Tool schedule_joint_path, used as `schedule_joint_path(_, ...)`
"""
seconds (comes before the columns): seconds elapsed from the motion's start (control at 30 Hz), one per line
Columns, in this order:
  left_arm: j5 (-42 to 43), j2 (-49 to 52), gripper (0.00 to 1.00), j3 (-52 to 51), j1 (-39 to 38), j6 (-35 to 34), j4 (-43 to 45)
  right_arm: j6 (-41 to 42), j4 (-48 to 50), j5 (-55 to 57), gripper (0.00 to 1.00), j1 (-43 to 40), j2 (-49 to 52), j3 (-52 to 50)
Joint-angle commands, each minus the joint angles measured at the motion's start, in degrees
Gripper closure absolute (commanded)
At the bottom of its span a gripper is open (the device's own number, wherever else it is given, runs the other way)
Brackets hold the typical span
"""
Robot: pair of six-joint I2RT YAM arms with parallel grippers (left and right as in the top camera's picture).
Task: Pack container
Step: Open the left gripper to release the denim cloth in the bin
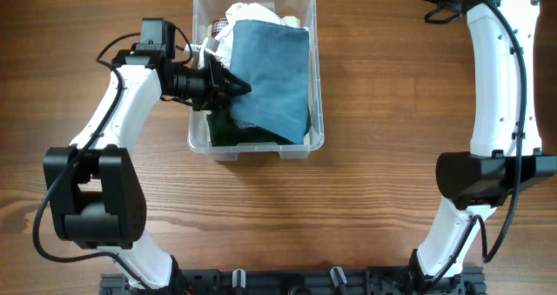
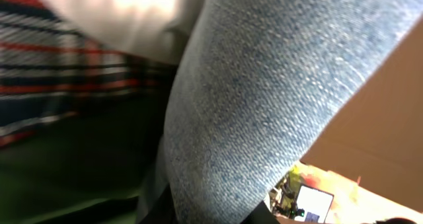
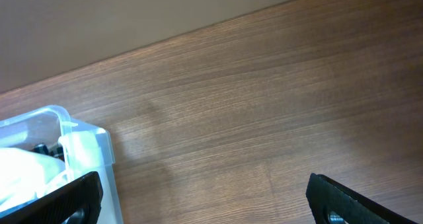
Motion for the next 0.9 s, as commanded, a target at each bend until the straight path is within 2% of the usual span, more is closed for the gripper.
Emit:
schedule_joint_path(0.0,-4.2,0.0,0.96,-1.5,1.8,1.2,-0.3,0.7,0.0,0.5,0.00,0.4,0.6,-0.2)
schedule_joint_path(0.13,-5.6,0.0,0.96,-1.5,2.3,1.2,-0.6,0.7,0.0,0.5,0.00,0.4,0.6,-0.2)
schedule_joint_path(0.2,-7.6,0.0,0.88,-1.5,2.3,1.2,-1.2,0.7,0.0,0.5,0.00,0.4,0.6,-0.2)
schedule_joint_path(0.3,-10.4,0.0,0.67,-1.5,2.3,1.2,-2.3,0.7,0.0,0.5,0.00,0.4,0.6,-0.2)
schedule_joint_path(0.43,-11.6,-0.1,0.51,-1.5,2.3,1.2,-2.7,0.7,0.0,0.5,0.00,0.4,0.6,-0.1)
schedule_joint_path(0.73,-11.8,-3.0,0.54,-1.5,2.3,1.2,-2.1,0.7,0.0,0.5,0.00,0.4,0.6,-0.2)
schedule_joint_path(0.87,-17.5,-7.6,0.54,-0.5,2.3,1.2,-1.8,0.7,0.0,0.5,0.00,0.4,0.6,-0.2)
